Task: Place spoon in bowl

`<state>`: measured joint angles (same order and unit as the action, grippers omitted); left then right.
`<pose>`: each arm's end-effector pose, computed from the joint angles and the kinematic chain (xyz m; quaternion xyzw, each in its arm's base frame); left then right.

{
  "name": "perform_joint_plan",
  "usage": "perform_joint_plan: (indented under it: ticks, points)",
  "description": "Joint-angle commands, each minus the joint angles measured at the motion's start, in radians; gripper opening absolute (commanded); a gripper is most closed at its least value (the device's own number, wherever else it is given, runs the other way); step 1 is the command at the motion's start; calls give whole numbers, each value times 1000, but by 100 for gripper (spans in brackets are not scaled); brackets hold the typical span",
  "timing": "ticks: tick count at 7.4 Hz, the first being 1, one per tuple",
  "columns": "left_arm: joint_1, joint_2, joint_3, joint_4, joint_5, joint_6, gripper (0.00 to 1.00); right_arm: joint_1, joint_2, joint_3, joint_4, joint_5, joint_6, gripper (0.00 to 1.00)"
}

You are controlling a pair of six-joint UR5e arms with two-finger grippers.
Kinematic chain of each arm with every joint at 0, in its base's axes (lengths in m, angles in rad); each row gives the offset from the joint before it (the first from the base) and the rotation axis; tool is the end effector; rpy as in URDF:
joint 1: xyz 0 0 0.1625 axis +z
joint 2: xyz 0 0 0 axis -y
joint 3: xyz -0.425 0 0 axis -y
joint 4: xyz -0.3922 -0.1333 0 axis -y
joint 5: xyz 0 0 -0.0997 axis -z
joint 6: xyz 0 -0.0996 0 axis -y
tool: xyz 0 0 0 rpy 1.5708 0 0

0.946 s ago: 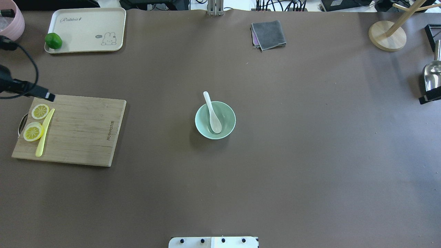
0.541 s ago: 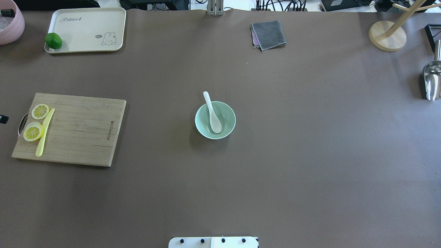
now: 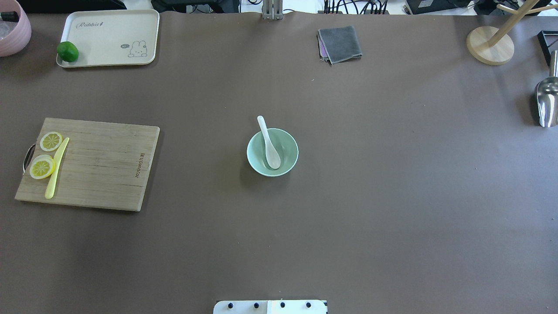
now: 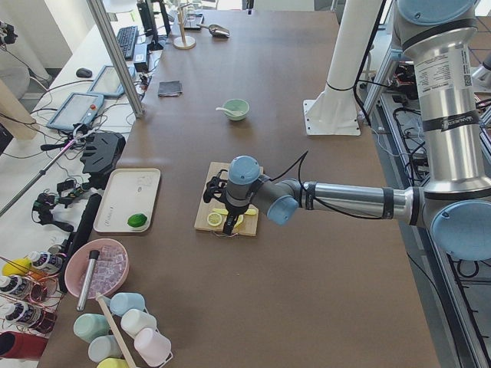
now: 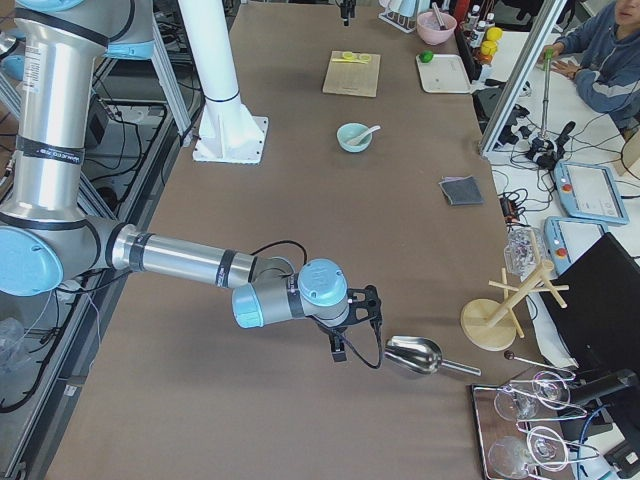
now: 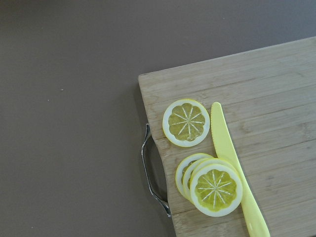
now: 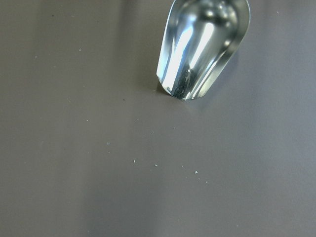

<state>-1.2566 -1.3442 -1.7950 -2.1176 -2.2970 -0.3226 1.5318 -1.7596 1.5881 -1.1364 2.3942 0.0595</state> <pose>0.0661 -0.4207 0.5896 0.1316 0.4036 0.0917 0.9008 0.0438 -0.4226 0.6863 0.1004 -0.4021 -0.0431 0.9090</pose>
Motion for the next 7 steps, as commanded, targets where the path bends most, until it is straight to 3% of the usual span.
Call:
perform_joint_plan:
  ticks: [1,3,4,7]
  points:
    - [-145,7,3,120,-80,124,98,1,58,3,-60,5,26,100]
    - [-266,-3,-7,342,-78,430,98,-2,121,7,-125,-4,10,100]
    - [-302,-38,-6,414,-76,465,98,-19,108,45,-122,0,17,100]
    - [-313,-35,-3,413,-73,475,98,-35,72,62,-120,11,13,100]
